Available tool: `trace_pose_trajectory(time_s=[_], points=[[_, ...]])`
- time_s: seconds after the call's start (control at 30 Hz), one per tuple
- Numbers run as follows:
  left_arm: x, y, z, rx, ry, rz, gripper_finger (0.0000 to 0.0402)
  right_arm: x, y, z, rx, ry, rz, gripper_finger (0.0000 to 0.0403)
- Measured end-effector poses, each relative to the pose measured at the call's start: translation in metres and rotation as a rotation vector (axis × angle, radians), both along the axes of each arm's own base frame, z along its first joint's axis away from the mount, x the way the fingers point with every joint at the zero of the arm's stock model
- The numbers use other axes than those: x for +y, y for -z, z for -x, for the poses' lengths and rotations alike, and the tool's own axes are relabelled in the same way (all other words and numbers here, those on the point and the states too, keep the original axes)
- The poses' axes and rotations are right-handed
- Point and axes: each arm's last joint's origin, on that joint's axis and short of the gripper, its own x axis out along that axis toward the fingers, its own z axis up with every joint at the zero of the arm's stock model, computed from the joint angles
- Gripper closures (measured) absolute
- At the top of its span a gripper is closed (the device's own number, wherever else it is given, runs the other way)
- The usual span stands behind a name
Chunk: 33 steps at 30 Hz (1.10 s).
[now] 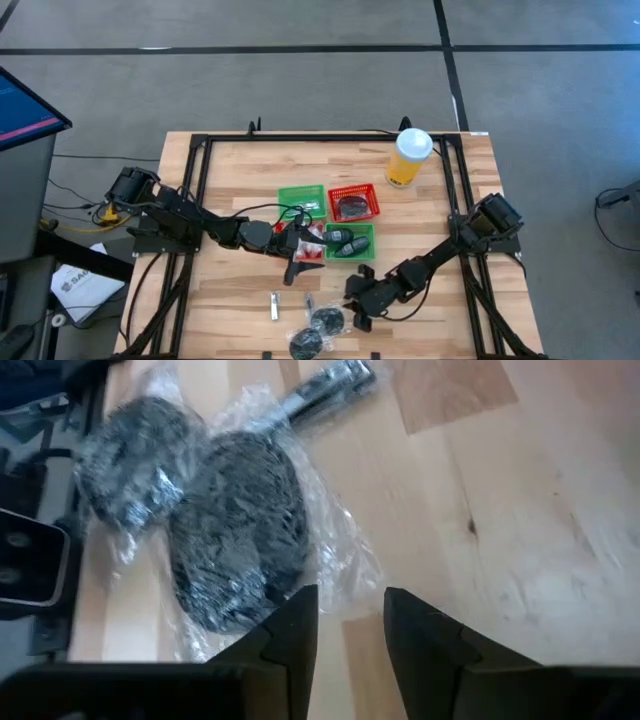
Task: Pick & Place Travel size toiletries
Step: Put the black hairbrush into the right red basket
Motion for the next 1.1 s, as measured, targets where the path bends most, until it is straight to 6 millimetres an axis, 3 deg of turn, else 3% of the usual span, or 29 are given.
trace_pose_trajectory(time_s=[0.33, 0.47, 0.77, 0.87, 1.0, 1.1], points=[[0.000, 0.000, 0.000, 0.002, 0.000, -0.001, 0.0124, -0.003, 0.004, 0.000, -0.034, -0.019, -0.064, 0.0294], [0.000, 0.000, 0.000, 0.003, 0.000, -0.001, 0.0124, -0.004, 0.016, -0.002, -0.018, -0.018, -0.064, 0.0294], [0.000, 0.001, 0.000, 0.006, 0.003, -0.001, 0.0124, -0.011, 0.028, -0.019, -0.049, -0.061, -0.168, 0.0295], [0.000, 0.001, 0.000, 0.007, 0.003, -0.001, 0.0124, -0.012, 0.028, -0.020, -0.045, -0.059, -0.162, 0.0316], [0.000, 0.001, 0.000, 0.009, 0.003, -0.002, 0.0124, -0.012, 0.030, -0.019, -0.034, -0.072, -0.144, 0.0386], [0.000, 0.001, 0.000, 0.011, 0.003, -0.002, 0.0124, -0.012, 0.029, -0.018, -0.037, -0.077, -0.138, 0.0392]])
